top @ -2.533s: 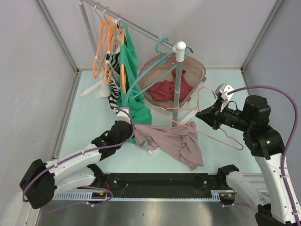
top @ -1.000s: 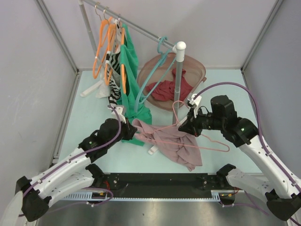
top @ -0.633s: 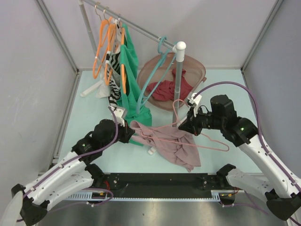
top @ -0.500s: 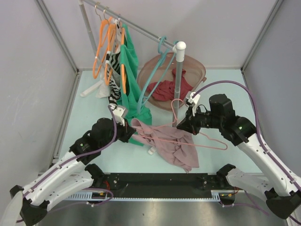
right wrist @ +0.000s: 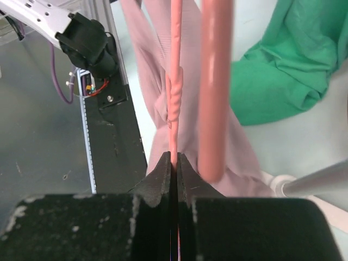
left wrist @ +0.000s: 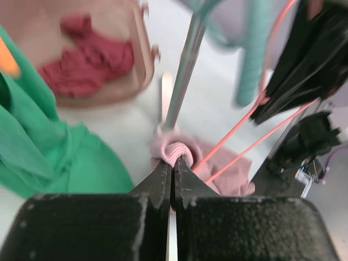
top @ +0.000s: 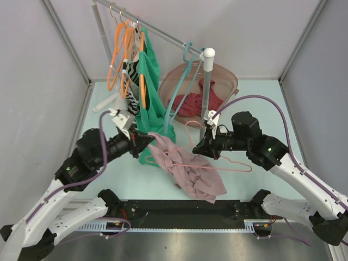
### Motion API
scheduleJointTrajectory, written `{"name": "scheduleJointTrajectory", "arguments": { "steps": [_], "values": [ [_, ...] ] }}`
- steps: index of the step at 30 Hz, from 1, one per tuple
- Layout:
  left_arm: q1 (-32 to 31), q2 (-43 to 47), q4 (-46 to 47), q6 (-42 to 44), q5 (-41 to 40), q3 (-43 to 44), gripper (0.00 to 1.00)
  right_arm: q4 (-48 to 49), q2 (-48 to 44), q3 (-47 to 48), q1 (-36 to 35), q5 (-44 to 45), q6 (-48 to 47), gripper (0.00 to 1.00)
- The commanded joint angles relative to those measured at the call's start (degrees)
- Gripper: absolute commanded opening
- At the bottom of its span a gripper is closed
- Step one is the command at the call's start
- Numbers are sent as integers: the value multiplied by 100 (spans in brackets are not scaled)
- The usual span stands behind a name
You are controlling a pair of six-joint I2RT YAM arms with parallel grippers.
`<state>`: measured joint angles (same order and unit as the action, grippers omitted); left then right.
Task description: Place the tank top on the hanger
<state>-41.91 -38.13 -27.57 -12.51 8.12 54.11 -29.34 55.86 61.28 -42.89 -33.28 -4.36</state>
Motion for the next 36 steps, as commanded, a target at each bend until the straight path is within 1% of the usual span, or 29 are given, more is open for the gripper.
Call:
{"name": "scheduleJointTrajectory", "arguments": {
  "steps": [1,5,8,12,13,15,18,19,20,22,23,26,28,29,30,33,36],
  "values": [
    [43,78,-106,512,181,968,0,394,-224,104,-245,269,155,0],
    [43,-19,-406,820,-29,1269,0,202,-400,130,-272,751,111,0],
    [43,-37,-459,952,23,1339,0,61,-540,130,-272,1060,58,0],
    [43,-230,-468,970,558,1322,0,288,-672,43,-272,911,137,0],
    [43,-317,-442,935,820,1252,0,341,-699,25,-272,850,181,0],
    [43,-379,-355,752,963,1112,0,219,-734,130,-272,893,164,0],
    [-10,-459,48,523,1165,594,0,-413,-813,481,-272,1550,50,0],
    [-36,-476,120,487,1044,323,0,-562,-839,551,-272,1892,32,0],
    [-63,-476,190,461,903,198,0,-799,-926,622,-281,2008,49,0],
    [-89,-467,314,346,447,-58,0,-915,-1041,675,-272,2027,93,0],
    [-89,-459,314,311,-312,-102,0,-907,-1094,658,-272,1975,180,0],
    [-89,-494,42,284,-1477,64,0,-775,-1217,456,-272,1807,286,0],
    [-89,-459,6,486,-1288,214,0,-609,-1226,263,-272,1553,287,0],
    [-89,-441,41,565,-982,240,0,-521,-1226,184,-281,1448,321,0],
    [-89,-415,76,557,-936,275,0,-424,-1209,131,-272,1229,348,0],
    [-89,-476,-2,618,-865,363,0,-107,-1130,-45,-272,999,410,0],
    [-89,-494,-73,610,-865,416,0,-194,-937,24,-272,1120,410,0]
  ]
}}
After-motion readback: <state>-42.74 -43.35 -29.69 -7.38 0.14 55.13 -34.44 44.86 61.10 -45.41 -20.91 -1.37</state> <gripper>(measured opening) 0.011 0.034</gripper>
